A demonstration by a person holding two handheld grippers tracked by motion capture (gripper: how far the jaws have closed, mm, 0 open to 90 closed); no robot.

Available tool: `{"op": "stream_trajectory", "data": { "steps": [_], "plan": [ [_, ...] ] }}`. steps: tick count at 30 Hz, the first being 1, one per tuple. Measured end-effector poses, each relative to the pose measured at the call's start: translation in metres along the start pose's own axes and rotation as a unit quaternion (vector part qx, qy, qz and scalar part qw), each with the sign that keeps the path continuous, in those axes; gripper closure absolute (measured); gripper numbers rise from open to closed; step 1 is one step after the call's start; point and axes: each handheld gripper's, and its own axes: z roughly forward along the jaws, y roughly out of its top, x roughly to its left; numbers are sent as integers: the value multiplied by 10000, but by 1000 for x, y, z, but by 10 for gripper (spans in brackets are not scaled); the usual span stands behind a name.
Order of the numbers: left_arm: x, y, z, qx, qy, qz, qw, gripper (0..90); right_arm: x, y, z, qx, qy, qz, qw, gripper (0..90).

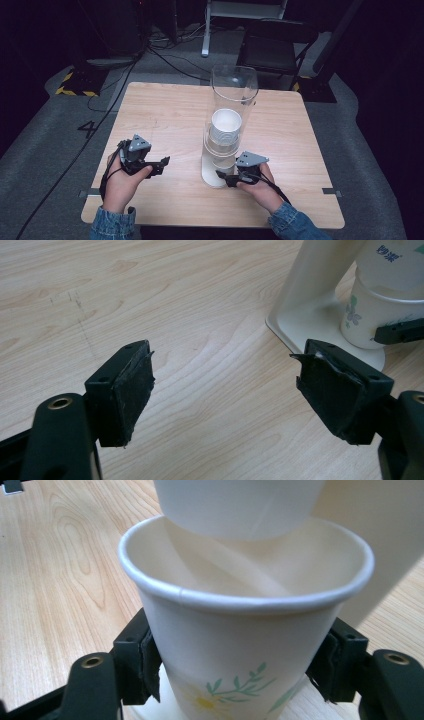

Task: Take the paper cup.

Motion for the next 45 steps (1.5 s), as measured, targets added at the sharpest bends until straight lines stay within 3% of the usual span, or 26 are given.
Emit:
{"op": "stream_trajectory", "data": {
  "steps": [10, 22, 27, 29, 32, 35, 39, 42, 45],
  "plan": [
    [-2, 8, 11, 37, -117, 68, 9999, 222, -9, -4, -21, 173, -333, -2, 9993, 325],
    [-2, 11, 16, 59, -155, 114, 9998, 220, -28, -4, -43, 125, -683, 178, 9974, 325],
    [-1, 11, 15, 61, -142, 87, 9998, 220, -43, 2, -59, -158, -768, 407, 9961, 324],
    [-1, 10, 15, 70, -140, 90, 9998, 220, -46, 3, -62, -154, -776, 443, 9959, 324],
    [-1, 10, 15, 84, -140, 111, 9998, 220, -59, 7, -75, -315, -908, 573, 9937, 325],
    [-1, 9, 15, 79, -141, 71, 9998, 221, -69, 8, -84, -433, -948, 601, 9927, 327],
    [0, 7, 15, 98, -140, 73, 9998, 222, -78, 8, -91, -461, -1073, 446, 9922, 329],
    [0, 6, 15, 102, -142, 69, 9998, 224, -88, 5, -94, -732, -1120, 529, 9896, 326],
    [0, 5, 14, 107, -146, 26, 9998, 224, -93, 3, -95, -672, -1218, 578, 9886, 326]
  ]
}}
